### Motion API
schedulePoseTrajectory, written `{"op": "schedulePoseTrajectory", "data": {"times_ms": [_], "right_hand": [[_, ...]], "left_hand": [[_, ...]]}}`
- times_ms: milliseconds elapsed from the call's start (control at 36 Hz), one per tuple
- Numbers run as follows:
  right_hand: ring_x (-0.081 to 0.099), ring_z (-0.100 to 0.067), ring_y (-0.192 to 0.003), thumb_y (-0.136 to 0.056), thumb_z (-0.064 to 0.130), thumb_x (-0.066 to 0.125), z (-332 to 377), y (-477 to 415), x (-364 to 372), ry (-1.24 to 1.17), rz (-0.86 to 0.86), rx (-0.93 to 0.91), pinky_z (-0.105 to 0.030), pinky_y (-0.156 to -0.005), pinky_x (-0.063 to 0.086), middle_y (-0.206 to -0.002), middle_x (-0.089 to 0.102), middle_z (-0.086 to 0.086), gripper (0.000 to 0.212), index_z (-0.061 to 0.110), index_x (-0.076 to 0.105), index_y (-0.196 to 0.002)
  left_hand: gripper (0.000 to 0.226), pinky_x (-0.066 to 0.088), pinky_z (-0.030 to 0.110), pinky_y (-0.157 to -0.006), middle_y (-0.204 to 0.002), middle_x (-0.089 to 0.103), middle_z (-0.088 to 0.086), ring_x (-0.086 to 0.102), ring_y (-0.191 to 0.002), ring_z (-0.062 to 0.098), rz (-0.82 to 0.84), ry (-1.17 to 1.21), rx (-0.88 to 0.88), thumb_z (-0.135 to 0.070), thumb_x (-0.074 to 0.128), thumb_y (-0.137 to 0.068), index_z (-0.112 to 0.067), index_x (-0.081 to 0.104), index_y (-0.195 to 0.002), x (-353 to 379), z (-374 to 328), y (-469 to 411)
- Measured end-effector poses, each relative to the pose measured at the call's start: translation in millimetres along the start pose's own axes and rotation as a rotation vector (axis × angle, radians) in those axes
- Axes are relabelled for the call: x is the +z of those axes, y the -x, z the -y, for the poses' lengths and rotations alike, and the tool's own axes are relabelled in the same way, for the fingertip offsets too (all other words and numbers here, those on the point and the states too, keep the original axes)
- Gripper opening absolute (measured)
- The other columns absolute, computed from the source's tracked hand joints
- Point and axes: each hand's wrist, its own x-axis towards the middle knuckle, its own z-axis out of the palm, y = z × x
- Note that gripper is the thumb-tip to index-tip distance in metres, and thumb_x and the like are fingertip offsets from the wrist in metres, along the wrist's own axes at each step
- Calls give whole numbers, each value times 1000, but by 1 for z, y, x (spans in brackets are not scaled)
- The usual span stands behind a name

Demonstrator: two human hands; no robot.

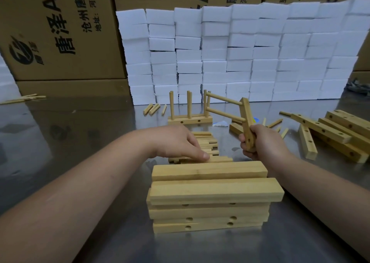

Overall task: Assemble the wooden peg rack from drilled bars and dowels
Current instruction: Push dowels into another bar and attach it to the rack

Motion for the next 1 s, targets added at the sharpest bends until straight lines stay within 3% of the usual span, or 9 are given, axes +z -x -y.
{"op": "schedulePoseTrajectory", "data": {"times_ms": [167,250,389,472,583,694,833,917,1000], "right_hand": [[33,-11,-36,-96,15,30,-3,-3,0,9,-5,-3,-14,-35,25,-45,48,2,32,10,49,-70],[34,-12,-40,-95,14,31,-4,-5,0,-9,4,-6,-16,-37,26,-46,50,2,29,10,49,-72],[37,-15,-46,-97,17,32,-6,-8,1,-15,9,1,-18,-39,30,-47,54,4,26,12,50,-78],[40,-15,-48,-99,18,32,-6,-8,1,-35,24,-14,-19,-42,33,-48,57,5,28,14,51,-80],[42,-14,-49,-100,19,31,-5,-6,3,-46,48,-43,-16,-40,38,-55,60,2,29,13,52,-81],[46,-5,-39,-100,22,30,-2,-3,5,66,50,-69,-14,-35,35,-49,57,7,36,10,57,-79],[46,-8,-43,-98,21,33,3,0,10,24,51,-98,-16,-41,42,-47,55,4,36,10,58,-75],[47,-6,-41,-98,25,32,3,3,12,124,54,-137,-19,-46,48,-46,52,3,40,12,60,-72],[46,-6,-41,-99,24,31,4,6,12,142,56,-172,-16,-42,42,-46,51,4,39,10,59,-76]], "left_hand": [[15,53,26,-76,-92,70,-11,63,-84,8,19,-49,11,-47,64,-79,-34,69,-85,3,-2,0],[12,49,20,-60,-72,67,-20,58,-65,-4,-11,-32,22,-45,64,-80,-35,68,-76,4,-2,-1],[15,54,26,-70,-82,69,-12,64,-78,9,-107,-21,16,-42,62,-83,-37,67,-71,7,-2,-4],[13,53,26,-67,-84,68,-10,63,-77,10,-174,2,23,-40,59,-86,-37,64,-75,8,-3,-4],[17,39,14,-49,-68,63,-14,52,-54,-4,-294,100,45,-39,53,-91,-39,62,-77,7,-7,-4],[15,38,16,-48,-64,57,-12,45,-51,3,-335,133,83,-42,51,-91,-41,64,-82,8,-14,-4],[22,32,9,-41,-56,52,-12,44,-43,-2,-366,125,100,-35,47,-95,-31,68,-103,11,-20,-1],[27,47,24,-66,-86,65,-13,62,-80,12,-343,106,86,-32,46,-96,-29,64,-115,11,-23,2],[25,42,18,-56,-93,65,-10,53,-64,6,-353,101,97,-33,47,-96,-32,64,-114,10,-25,3]]}}
